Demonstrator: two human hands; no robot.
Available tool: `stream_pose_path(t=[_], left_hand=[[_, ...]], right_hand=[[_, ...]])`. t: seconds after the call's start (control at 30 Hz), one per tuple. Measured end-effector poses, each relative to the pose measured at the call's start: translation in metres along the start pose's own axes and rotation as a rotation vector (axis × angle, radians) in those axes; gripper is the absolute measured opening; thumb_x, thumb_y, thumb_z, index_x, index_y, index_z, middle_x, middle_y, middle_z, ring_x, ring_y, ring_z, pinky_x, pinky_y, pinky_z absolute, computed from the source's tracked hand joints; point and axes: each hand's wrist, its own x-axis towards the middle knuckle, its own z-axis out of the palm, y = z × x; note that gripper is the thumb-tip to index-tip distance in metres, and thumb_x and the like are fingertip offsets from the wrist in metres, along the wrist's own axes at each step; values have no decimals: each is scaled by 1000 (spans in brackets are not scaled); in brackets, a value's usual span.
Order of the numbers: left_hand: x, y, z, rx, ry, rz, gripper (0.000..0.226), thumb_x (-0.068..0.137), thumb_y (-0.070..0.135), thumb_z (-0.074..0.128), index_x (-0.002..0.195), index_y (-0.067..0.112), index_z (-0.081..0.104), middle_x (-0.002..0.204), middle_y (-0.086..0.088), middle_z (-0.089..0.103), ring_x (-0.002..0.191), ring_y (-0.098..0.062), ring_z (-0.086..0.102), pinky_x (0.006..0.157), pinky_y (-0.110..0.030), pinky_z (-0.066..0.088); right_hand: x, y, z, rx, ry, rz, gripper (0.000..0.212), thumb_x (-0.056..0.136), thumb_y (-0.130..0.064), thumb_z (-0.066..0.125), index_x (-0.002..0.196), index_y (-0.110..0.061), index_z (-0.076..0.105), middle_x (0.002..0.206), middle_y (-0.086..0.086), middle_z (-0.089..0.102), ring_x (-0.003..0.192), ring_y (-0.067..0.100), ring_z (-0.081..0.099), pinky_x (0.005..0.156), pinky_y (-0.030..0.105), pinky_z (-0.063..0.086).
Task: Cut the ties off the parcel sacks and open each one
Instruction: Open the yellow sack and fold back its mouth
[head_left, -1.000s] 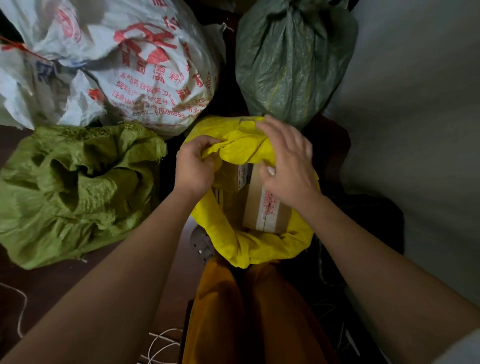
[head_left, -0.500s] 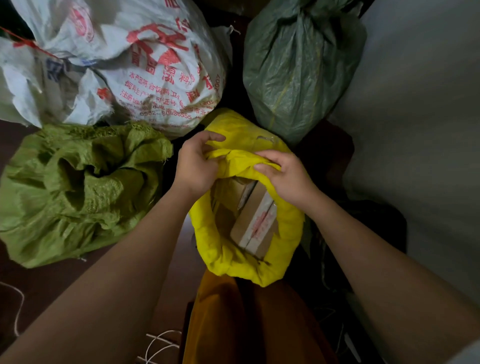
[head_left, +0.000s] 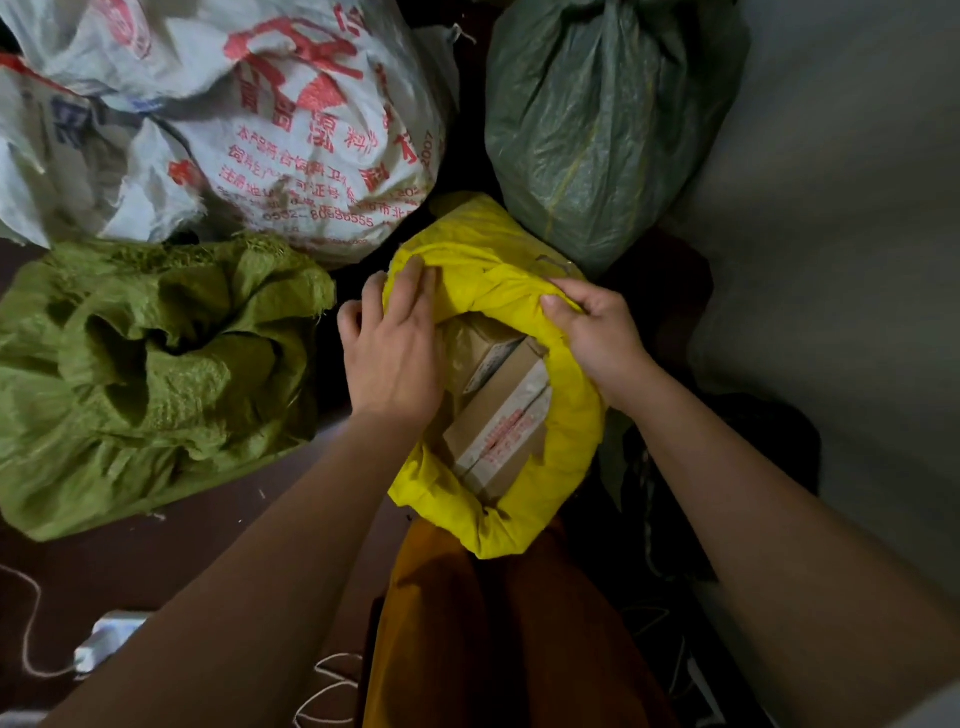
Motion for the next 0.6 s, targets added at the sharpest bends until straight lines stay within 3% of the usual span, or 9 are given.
stream_pose_path(t=[0.1, 0.23, 0.33, 0.4, 0.5, 0.6], left_hand=[[14, 7, 7, -97, -72, -41, 67, 93, 33, 56, 151, 20, 25, 158, 6, 21, 143, -28, 21, 108, -45, 20], [35, 15, 16, -292, -69, -50, 49, 93, 25, 57, 140, 20, 47, 151, 5, 39, 136, -23, 36, 108, -42, 26], [44, 21, 15, -518, -9, -96, 22, 93, 12, 54, 108, 7, 69, 113, -14, 67, 109, -35, 57, 89, -40, 45], [45, 25, 9, -568, 16, -111, 17, 91, 6, 49, 86, 3, 65, 85, -21, 64, 84, -40, 58, 66, -43, 44], [43, 26, 0, -581, 37, -200, 20, 91, 6, 45, 95, 5, 65, 85, -19, 63, 80, -38, 57, 59, -35, 34], [41, 22, -11, -637, 20, -298, 19, 94, 7, 45, 93, 4, 63, 81, -15, 62, 78, -36, 55, 59, -33, 32]], right_hand=[[6, 1, -8, 4, -15, 15, 30, 96, -11, 57, 126, -5, 63, 121, 13, 66, 115, 27, 62, 103, 47, 48], [8, 6, -27, -61, -58, -14, 28, 97, -14, 56, 123, -5, 65, 118, 11, 68, 112, 24, 63, 101, 42, 49], [5, 12, -40, -77, -53, -18, 27, 97, -13, 55, 122, -5, 65, 117, 8, 68, 110, 20, 63, 99, 36, 49], [2, 14, -47, -79, -39, -6, 27, 97, -12, 55, 121, -4, 65, 116, 8, 67, 109, 19, 63, 97, 34, 48], [-2, 8, -50, -1, -105, 94, 22, 97, -14, 56, 115, -9, 67, 104, 3, 71, 96, 12, 66, 91, 32, 50], [-4, 3, -46, 91, -198, 353, 39, 92, -24, 63, 128, -8, 61, 123, 11, 65, 113, 22, 62, 103, 40, 47]])
